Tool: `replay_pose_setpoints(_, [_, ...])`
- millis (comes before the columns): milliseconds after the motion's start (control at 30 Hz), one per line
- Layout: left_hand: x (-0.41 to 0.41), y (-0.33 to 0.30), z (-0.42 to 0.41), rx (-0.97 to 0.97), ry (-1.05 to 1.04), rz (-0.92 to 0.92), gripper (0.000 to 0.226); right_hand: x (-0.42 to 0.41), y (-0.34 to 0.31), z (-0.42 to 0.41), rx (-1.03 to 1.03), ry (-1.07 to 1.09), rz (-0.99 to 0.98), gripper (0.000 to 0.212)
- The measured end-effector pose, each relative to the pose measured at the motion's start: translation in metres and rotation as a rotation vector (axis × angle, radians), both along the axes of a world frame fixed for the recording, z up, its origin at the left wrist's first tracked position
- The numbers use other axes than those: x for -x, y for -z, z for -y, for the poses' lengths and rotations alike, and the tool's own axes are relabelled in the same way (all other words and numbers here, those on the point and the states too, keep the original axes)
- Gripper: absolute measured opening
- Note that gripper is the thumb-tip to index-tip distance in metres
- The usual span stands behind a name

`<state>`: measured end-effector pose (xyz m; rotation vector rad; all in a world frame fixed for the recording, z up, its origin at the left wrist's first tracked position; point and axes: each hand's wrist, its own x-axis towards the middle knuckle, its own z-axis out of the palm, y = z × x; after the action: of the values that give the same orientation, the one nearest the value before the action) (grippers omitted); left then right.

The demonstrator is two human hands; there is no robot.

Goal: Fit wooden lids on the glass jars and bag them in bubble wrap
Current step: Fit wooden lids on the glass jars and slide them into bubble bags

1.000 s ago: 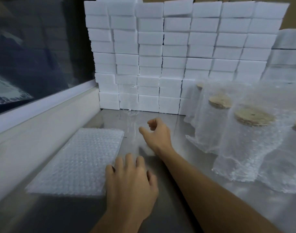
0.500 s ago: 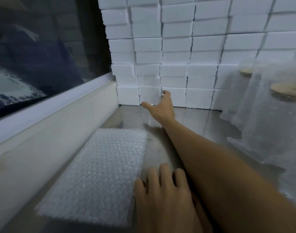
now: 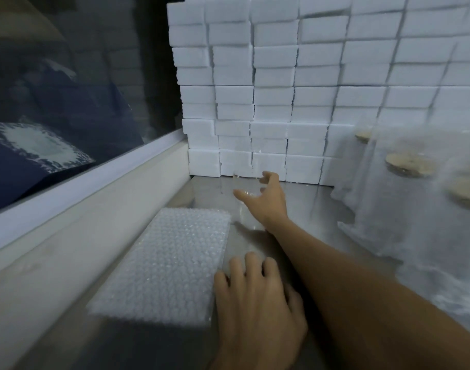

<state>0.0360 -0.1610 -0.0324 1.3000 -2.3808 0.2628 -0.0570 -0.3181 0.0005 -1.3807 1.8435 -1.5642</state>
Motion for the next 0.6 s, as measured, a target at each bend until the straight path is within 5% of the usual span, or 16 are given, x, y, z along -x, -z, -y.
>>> replay_pose_setpoints(100, [-0.038, -0.03, -0.029, -0.014, -0.073, -0.146, 0.023, -0.003, 0.0, -0.042, 0.005, 0.007, 0.003, 0.088])
replay_pose_setpoints(233, [-0.038, -0.039, -0.039, -0.098, -0.181, -0.059, 0.048, -0.007, 0.001, -0.092, -0.016, 0.003, -0.01, 0.089])
replay_pose_setpoints(600, [-0.059, -0.039, -0.033, -0.039, -0.159, -0.166, 0.045, -0.015, -0.001, -0.207, -0.083, 0.024, -0.042, 0.081])
